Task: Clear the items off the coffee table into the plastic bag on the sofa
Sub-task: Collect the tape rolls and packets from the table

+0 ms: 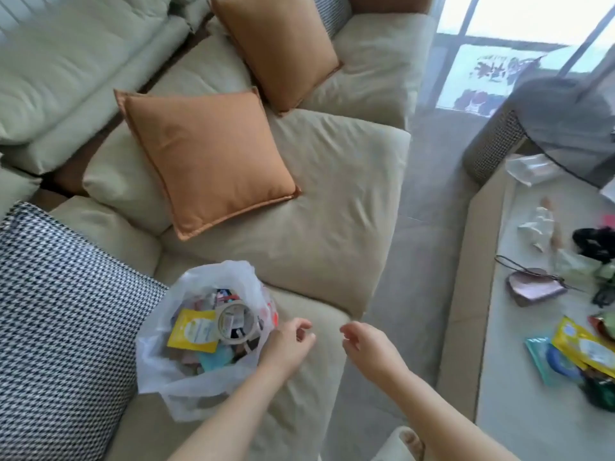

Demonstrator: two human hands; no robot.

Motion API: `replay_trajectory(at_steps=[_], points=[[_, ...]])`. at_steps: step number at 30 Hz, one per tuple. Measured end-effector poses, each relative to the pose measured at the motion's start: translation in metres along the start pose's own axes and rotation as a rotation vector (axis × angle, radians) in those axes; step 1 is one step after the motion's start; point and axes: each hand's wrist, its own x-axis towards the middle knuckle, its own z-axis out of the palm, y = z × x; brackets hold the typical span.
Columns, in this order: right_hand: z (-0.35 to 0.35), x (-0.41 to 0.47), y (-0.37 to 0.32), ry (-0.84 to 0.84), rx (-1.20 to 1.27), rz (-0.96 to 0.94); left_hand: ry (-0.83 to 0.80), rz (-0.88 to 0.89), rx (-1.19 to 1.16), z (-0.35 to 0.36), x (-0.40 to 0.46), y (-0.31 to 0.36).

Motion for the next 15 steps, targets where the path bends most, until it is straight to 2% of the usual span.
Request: replay_trajectory(at_steps=[10,15], points=[[-0.09,-0.067,0.203,0.232,0.136,0.309,-0.258,0.229,0.324,0.158,-0.006,0.135],[-0.112,-0.106,0.292,0.274,0.195,0.484,-0.348,0.34,0.437,0.235,-0.009,0.183]])
